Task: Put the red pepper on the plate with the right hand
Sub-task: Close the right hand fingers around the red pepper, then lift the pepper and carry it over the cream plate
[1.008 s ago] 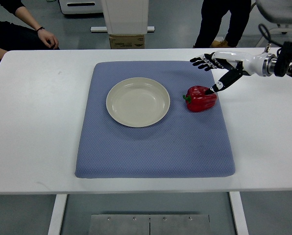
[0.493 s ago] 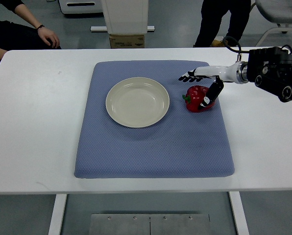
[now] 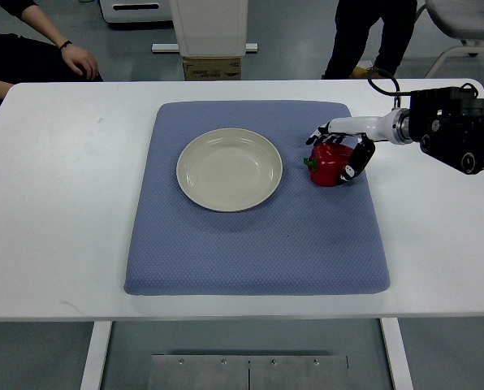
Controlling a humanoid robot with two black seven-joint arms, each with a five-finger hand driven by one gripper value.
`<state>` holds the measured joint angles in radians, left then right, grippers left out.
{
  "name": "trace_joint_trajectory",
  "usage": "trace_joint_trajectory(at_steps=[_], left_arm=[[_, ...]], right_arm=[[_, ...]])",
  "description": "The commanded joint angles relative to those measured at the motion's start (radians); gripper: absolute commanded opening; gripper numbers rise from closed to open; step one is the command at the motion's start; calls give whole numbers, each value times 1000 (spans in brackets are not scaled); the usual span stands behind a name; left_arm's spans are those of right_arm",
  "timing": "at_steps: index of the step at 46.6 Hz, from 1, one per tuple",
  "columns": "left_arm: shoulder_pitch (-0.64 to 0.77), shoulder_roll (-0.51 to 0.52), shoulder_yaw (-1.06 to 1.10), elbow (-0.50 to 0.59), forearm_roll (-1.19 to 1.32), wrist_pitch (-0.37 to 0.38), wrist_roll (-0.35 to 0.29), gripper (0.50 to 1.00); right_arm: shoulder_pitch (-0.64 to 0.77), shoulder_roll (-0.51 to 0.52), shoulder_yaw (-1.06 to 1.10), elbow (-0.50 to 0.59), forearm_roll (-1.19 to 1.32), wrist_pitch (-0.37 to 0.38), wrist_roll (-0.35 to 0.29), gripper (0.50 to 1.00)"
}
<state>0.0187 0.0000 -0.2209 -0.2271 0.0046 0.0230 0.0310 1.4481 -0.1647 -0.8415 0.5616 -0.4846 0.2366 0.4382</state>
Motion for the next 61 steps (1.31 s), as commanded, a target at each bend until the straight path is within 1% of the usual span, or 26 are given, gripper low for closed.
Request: trace_joint_trajectory(at_steps=[1,7,27,36,40,45,55,61], left_arm=[[0,0,0,0,0,0,0,1000],[0,0,0,0,0,0,0,1000],[0,0,0,0,0,0,0,1000],[0,0,0,0,0,0,0,1000],[1,0,0,0,0,0,0,1000],[0,0,0,0,0,0,0,1000],[0,0,0,0,0,0,0,1000],[0,0,0,0,0,0,0,1000]], right_arm=[[3,2,-34,6,-2,4,10,500],[5,14,-79,0,12,1,43,500],[52,7,-76,1,72,6,45,500],[129,13,-68,17,133,38,42,500],[159,22,-61,34,169,67,34,500],[202,60,-51,44,216,89,25,500],[212,165,-48,46,274,89,-24,500],[201,165,-48,46,330,83,-42,500]])
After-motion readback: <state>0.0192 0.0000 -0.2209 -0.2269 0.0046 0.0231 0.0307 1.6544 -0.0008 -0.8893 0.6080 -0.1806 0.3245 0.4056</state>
